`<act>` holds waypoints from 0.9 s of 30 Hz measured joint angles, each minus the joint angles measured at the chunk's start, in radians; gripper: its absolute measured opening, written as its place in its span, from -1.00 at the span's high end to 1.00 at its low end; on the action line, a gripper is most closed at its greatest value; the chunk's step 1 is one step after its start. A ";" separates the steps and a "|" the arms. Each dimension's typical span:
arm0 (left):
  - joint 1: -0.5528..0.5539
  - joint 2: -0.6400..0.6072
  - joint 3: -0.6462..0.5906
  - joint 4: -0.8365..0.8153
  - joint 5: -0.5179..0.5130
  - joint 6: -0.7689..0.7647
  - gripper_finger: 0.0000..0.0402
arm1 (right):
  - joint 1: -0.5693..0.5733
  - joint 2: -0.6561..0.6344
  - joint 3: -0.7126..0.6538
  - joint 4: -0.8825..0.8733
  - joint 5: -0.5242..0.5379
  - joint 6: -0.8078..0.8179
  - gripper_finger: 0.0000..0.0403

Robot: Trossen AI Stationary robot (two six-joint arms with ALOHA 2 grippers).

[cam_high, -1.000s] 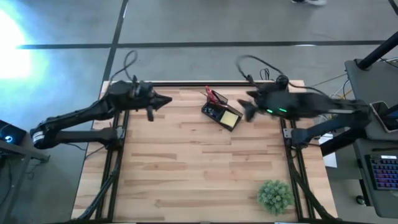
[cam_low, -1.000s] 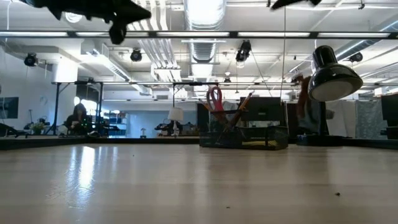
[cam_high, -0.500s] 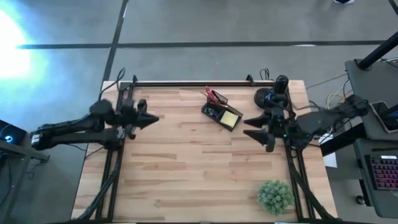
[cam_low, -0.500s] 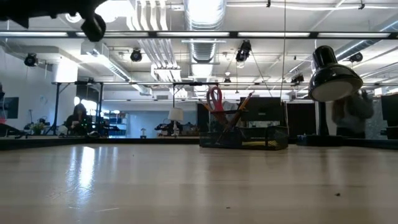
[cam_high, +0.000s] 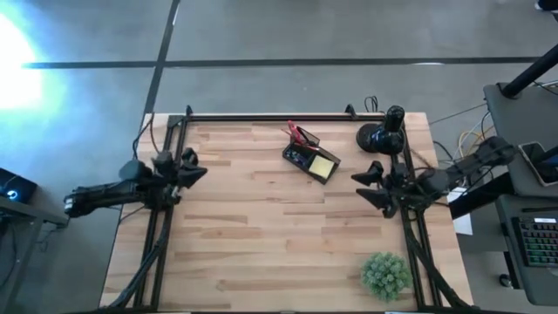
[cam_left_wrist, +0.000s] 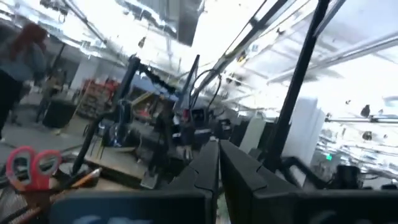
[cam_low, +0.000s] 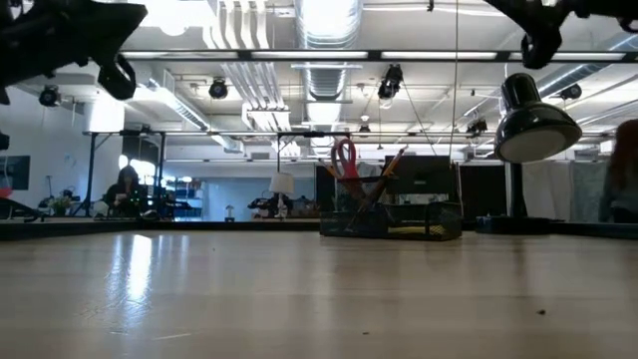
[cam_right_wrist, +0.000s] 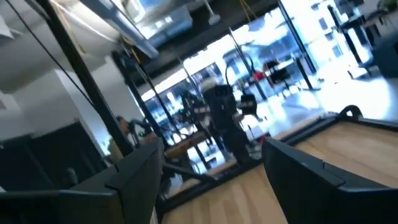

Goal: Pick and place office supplies into organizer
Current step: Return to Home Position

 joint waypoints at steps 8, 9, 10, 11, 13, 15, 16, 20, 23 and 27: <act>0.013 -0.004 -0.010 -0.185 -0.159 0.007 1.00 | -0.045 -0.357 -0.229 -0.033 -0.001 -0.021 -0.29; 0.014 0.000 -0.009 -0.184 -0.212 0.002 1.00 | -0.057 -0.408 -0.232 -0.121 0.006 -0.015 -0.30; 0.014 0.001 -0.005 -0.177 -0.258 0.001 1.00 | -0.072 -0.455 -0.228 -0.207 0.005 0.004 -0.30; 0.014 -0.001 -0.005 -0.177 -0.305 0.002 1.00 | -0.087 -0.504 -0.220 -0.303 0.005 0.025 -0.30; 0.014 -0.007 -0.005 -0.175 -0.394 0.003 1.00 | -0.118 -0.583 -0.197 -0.468 -0.023 0.035 -0.31; 0.015 -0.019 -0.010 -0.173 -0.453 0.004 1.00 | -0.147 -0.578 -0.150 -0.566 -0.060 -0.004 -0.30; 0.014 -0.024 -0.016 -0.176 -0.464 -0.001 1.00 | -0.162 -0.579 -0.123 -0.638 -0.082 -0.026 -0.30; 0.014 -0.014 -0.038 -0.187 -0.465 0.007 1.00 | -0.185 -0.579 -0.041 -0.811 -0.099 -0.057 -0.27; 0.014 0.003 -0.046 -0.176 -0.466 0.000 1.00 | -0.185 -0.549 -0.010 -0.909 -0.100 -0.031 -0.26; 0.014 0.026 -0.048 -0.176 -0.465 0.003 1.00 | -0.185 -0.510 0.010 -0.954 -0.100 0.028 -0.27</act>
